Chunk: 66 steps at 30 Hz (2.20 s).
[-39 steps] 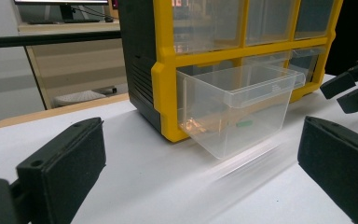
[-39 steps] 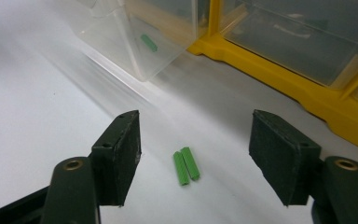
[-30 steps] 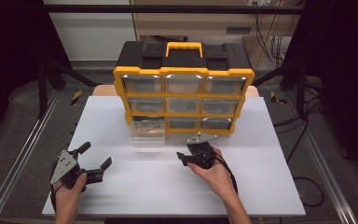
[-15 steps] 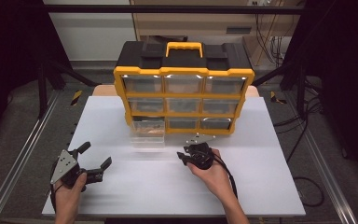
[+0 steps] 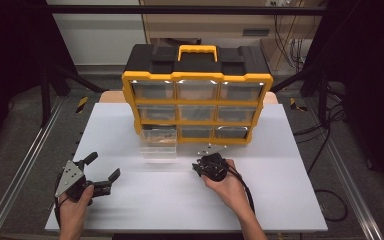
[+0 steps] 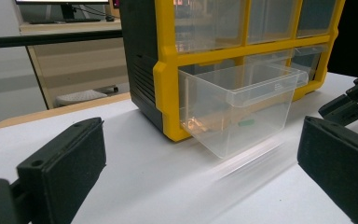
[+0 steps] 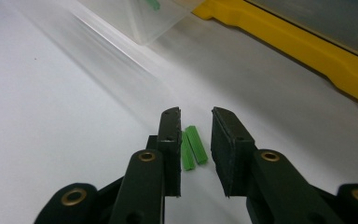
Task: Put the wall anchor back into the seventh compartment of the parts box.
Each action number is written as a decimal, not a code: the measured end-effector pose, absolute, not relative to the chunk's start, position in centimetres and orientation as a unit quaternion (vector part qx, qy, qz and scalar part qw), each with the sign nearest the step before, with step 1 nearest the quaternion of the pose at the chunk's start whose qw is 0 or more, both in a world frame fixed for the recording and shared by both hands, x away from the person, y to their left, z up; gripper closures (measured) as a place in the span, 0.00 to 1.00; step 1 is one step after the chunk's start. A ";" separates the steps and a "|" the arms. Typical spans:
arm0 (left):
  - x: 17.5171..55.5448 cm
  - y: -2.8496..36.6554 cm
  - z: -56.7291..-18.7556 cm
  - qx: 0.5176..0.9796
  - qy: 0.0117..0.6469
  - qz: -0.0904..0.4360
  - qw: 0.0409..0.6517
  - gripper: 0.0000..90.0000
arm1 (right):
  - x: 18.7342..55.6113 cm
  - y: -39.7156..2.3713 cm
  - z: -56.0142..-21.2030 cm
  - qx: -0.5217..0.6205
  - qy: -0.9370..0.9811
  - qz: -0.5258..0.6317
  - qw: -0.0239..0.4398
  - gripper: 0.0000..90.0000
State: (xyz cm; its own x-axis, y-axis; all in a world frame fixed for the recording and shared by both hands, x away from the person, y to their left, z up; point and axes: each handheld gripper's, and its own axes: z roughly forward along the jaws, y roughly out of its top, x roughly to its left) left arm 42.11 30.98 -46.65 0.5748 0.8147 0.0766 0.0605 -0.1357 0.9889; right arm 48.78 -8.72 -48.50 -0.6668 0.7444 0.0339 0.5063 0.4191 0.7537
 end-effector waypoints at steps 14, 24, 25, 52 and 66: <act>42.1 30.9 -46.7 0.679 0.323 0.329 0.571 0.01 | 49.3 -8.6 -49.2 0.376 0.836 0.370 0.152 0.88; 42.1 30.9 -46.7 0.680 0.323 0.329 0.570 0.01 | 49.6 -8.6 -49.4 0.378 0.836 0.370 0.147 0.90; 42.1 30.9 -46.7 0.680 0.323 0.329 0.570 0.01 | 49.6 -8.6 -49.5 0.377 0.836 0.370 0.147 0.90; 42.1 30.7 -46.8 0.683 0.322 0.328 0.567 0.01 | 49.8 -8.5 -49.8 0.378 0.838 0.365 0.146 0.94; 42.1 30.7 -46.7 0.682 0.323 0.329 0.568 0.01 | 49.3 -9.1 -48.8 0.377 0.819 0.403 0.157 0.94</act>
State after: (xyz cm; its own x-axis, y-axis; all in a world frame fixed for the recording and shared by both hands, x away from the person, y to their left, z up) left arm 42.06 30.73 -46.73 0.5757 0.8136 0.0814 0.0666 -0.1459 0.9871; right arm 49.28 -9.08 -48.78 -0.6658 0.7446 0.0476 0.4912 0.3895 0.7791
